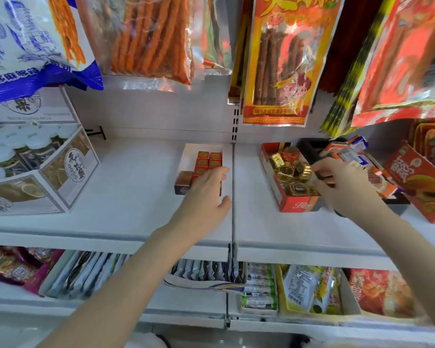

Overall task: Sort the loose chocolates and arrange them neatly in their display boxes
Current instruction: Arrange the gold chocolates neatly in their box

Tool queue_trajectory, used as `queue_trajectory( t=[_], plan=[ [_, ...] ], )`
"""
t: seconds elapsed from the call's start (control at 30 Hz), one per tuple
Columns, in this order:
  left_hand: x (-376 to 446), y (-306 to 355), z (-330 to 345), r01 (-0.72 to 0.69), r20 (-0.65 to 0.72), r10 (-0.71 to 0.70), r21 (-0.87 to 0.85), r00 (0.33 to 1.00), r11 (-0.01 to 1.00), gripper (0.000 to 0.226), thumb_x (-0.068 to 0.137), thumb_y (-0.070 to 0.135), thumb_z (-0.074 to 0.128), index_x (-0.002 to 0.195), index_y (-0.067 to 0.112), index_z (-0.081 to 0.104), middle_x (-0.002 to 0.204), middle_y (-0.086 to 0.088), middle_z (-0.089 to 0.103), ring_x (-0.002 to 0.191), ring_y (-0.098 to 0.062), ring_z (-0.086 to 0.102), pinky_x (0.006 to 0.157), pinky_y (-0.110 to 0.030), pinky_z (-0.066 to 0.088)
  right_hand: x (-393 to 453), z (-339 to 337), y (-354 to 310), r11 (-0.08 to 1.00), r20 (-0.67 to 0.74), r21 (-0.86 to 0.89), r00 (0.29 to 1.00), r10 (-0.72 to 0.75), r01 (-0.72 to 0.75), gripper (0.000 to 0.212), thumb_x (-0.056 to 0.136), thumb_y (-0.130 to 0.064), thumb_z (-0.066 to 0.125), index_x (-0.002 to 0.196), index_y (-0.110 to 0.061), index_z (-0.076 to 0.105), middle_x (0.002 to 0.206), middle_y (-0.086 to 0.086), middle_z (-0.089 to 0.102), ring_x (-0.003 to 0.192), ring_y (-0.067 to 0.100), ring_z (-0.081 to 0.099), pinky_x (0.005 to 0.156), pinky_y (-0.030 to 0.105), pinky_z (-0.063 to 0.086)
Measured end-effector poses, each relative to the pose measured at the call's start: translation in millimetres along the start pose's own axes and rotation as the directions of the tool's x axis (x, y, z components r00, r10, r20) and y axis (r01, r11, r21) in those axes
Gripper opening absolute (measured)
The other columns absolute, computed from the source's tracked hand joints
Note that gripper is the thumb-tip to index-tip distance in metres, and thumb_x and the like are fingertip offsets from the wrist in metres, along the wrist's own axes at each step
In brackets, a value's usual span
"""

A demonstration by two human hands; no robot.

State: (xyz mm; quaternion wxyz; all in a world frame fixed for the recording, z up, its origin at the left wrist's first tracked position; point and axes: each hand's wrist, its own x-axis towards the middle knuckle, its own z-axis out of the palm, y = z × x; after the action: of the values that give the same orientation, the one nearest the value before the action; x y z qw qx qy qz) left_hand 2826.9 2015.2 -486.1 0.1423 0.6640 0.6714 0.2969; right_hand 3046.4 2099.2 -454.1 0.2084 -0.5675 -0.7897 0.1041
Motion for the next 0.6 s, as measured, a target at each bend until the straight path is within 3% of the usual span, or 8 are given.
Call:
queue_trajectory(
  t=[0.1,0.2,0.27,0.4,0.5,0.6],
  plan=[
    [13.0,20.5,23.0,0.046,0.142,-0.025,-0.141,0.990,0.989,0.057,0.092,0.015,0.049,0.142,0.020,0.023,0.142,-0.004,0.039,0.127,-0.015,0.042,0.101,-0.027,0.037,-4.2,9.9,18.3,1.000,0.018,0.016,1.000,0.019,-0.019,0.022,0.089,-0.010,0.053,0.110,-0.004,0.058,0.107,0.019,0.064,0.091,0.031,0.058,0.077,0.037,0.046],
    [22.0,35.7,37.9,0.105,0.281,-0.030,-0.256,0.959,0.961,0.062,0.092,0.015,0.050,0.143,0.030,0.020,0.142,-0.005,0.041,0.123,-0.015,0.048,0.092,-0.023,0.042,-6.1,15.4,16.9,0.962,0.082,0.227,0.987,0.135,-0.151,0.025,0.092,-0.005,0.043,0.111,-0.006,0.059,0.111,0.013,0.060,0.084,0.020,0.053,0.064,0.029,0.042],
    [23.2,41.0,42.8,0.107,0.314,-0.013,-0.285,0.949,0.953,0.057,0.090,0.012,0.052,0.140,0.031,0.030,0.136,-0.004,0.049,0.112,-0.010,0.053,0.086,-0.017,0.044,-7.0,17.0,14.1,0.911,0.123,0.357,0.977,0.173,-0.206,0.022,0.091,-0.004,0.044,0.106,-0.008,0.059,0.107,0.010,0.059,0.081,0.017,0.054,0.058,0.024,0.043],
    [13.1,36.1,36.7,0.059,0.253,0.004,-0.239,0.967,0.969,0.031,0.090,0.010,0.052,0.114,0.029,0.055,0.115,0.006,0.062,0.088,0.003,0.057,0.067,-0.003,0.044,-17.8,17.4,8.8,0.891,0.194,0.411,0.973,0.123,-0.195,0.013,0.086,-0.007,0.053,0.097,-0.010,0.059,0.107,0.007,0.059,0.091,0.020,0.059,0.066,0.023,0.043],
    [-3.7,27.9,21.2,0.019,0.292,0.039,-0.194,0.956,0.981,0.025,0.089,0.011,0.052,0.095,0.035,0.057,0.103,0.020,0.059,0.090,0.010,0.056,0.079,-0.007,0.046,-29.8,15.3,8.5,0.902,0.267,0.416,0.964,0.000,-0.115,0.009,0.084,-0.011,0.058,0.090,-0.017,0.058,0.105,0.003,0.058,0.087,0.014,0.059,0.066,0.013,0.041],
    [-19.7,23.0,3.8,0.030,0.374,0.048,-0.198,0.926,0.980,0.026,0.089,0.013,0.053,0.089,0.038,0.061,0.100,0.025,0.060,0.093,0.007,0.059,0.086,-0.014,0.048,-39.9,11.1,8.7,0.910,0.353,0.413,0.927,-0.127,-0.033,0.013,0.082,-0.018,0.064,0.093,-0.022,0.059,0.104,0.002,0.058,0.085,0.007,0.060,0.074,0.018,0.047]
  ],
)
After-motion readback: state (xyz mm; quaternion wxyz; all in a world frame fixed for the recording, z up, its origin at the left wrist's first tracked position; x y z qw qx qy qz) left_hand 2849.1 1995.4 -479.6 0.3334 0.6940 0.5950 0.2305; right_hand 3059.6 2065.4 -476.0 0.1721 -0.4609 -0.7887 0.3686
